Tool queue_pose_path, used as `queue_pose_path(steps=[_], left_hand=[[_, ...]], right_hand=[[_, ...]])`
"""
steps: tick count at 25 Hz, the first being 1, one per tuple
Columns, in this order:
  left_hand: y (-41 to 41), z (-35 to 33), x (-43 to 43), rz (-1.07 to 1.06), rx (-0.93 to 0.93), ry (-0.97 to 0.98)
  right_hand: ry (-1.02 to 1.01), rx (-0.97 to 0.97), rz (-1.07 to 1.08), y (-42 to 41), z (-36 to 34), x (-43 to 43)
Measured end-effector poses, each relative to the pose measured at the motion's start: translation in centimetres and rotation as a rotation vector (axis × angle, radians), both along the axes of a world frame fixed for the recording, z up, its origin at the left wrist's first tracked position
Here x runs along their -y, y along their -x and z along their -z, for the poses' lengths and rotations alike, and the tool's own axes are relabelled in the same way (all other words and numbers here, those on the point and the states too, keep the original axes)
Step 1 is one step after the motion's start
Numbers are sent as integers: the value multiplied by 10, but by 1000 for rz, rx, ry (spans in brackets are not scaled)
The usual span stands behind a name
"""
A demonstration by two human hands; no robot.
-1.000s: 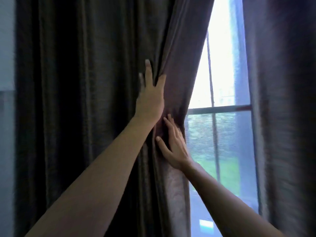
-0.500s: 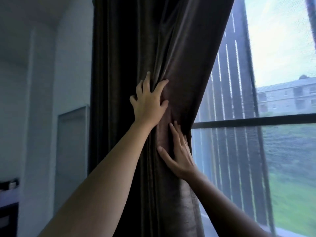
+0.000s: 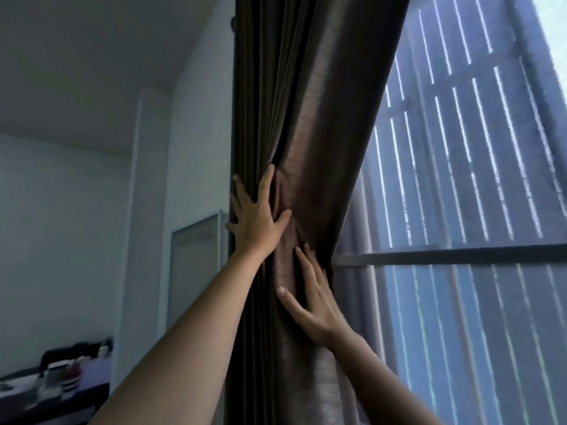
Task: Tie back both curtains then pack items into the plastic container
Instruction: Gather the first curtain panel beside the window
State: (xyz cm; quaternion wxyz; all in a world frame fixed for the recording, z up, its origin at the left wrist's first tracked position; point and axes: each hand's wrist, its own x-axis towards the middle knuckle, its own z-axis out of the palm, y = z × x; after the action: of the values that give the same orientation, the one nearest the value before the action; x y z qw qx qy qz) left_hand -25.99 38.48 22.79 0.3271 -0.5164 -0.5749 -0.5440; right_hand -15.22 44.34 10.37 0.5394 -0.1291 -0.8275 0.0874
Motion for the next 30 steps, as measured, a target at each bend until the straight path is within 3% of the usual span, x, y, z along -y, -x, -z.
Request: queue_pose_path(steps=[4,6,11,21,26,30], left_hand=[[54,5,-25,307,339,-37],[76,5,-39,420,367,10],[97,0,-60,254,273,255],[93,18,-40,126,135,332],[57,22,-8,87,124,36],[-10,-8,18,-66,-225,-364]], right_hand=[[0,71,-11,49,4,-29],[10,110,23,66,6,-41],[19,136,75,88,6,-61],[-38,189,126,78,18,-52],[-189,54,224,46,-15,-16],[-279,-143,390,-10,-54,18]])
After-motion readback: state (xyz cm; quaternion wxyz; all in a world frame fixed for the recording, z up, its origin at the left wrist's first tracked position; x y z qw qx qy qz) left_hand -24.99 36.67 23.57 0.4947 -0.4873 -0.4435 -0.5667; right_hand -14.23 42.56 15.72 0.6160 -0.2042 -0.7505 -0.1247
